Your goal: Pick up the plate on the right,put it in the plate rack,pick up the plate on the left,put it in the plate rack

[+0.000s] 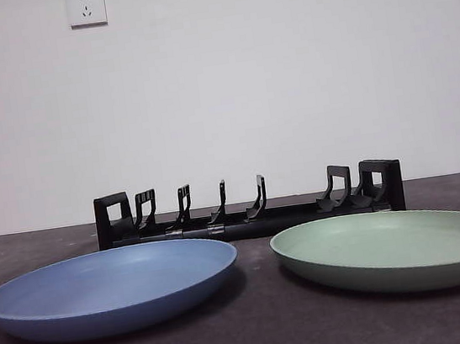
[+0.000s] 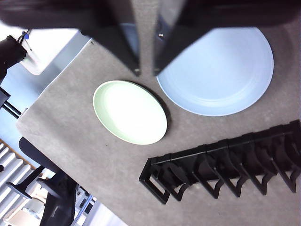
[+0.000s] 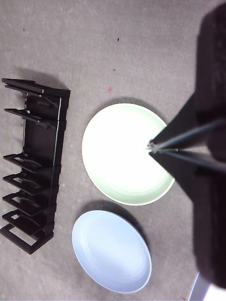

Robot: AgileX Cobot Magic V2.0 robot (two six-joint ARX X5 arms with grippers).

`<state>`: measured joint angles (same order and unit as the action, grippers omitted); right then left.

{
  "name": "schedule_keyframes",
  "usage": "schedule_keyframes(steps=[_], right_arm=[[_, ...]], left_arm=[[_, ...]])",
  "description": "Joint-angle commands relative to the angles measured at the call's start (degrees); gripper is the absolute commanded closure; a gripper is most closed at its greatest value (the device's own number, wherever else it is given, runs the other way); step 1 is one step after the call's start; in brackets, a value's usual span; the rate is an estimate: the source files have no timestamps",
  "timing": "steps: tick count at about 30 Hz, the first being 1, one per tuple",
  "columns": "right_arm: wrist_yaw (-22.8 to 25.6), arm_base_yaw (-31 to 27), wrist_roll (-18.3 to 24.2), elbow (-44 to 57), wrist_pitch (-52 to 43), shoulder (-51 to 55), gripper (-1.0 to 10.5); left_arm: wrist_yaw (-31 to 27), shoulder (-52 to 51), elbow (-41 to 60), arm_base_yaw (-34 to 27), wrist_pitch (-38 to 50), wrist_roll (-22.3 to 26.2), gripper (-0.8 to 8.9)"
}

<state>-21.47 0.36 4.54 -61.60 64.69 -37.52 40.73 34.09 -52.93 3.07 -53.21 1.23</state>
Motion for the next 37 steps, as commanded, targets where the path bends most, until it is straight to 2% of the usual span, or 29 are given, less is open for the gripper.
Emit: schedule_keyframes(steps=[1,3,4,7,12,23,35,37], right_arm=[[-0.22,0.07,0.39,-0.17,-0.44,0.11,6.3],[-0.22,0.07,0.13,-0.17,-0.35,-0.24,3.5],[-0.24,0.07,-0.02,-0.17,-0.42,-0.57,3.3],[-0.24,0.07,-0.44,-0.17,-0.42,-2.54,3.3],[-0.57,0.07,-1.38,-0.17,-1.31,-9.94,3.5],[-1.03,0.09,-1.95,-0.17,-8.72,-40.33,3.5],[1.27,3.28,-1.92,-0.15,-14.6,-55.36,3.6],[1.51,3.96,-1.92,-0.15,-15.37,-56.83,3.9]], left_arm=[[0.24,0.92,-0.11,0.2,0.26,0.33,1.73],[0.77,1.4,-0.11,0.72,1.11,0.52,1.45],[1.53,1.6,-0.11,0.96,1.81,0.57,1.45],[3.96,2.05,-0.11,1.86,4.13,1.7,1.45],[4.72,3.85,-0.11,4.42,6.6,3.39,1.45],[4.7,7.26,-0.11,9.79,9.64,4.0,1.54],[4.68,8.59,-0.11,10.05,9.68,4.22,1.54],[4.68,8.68,-0.11,10.05,9.64,4.22,1.54]])
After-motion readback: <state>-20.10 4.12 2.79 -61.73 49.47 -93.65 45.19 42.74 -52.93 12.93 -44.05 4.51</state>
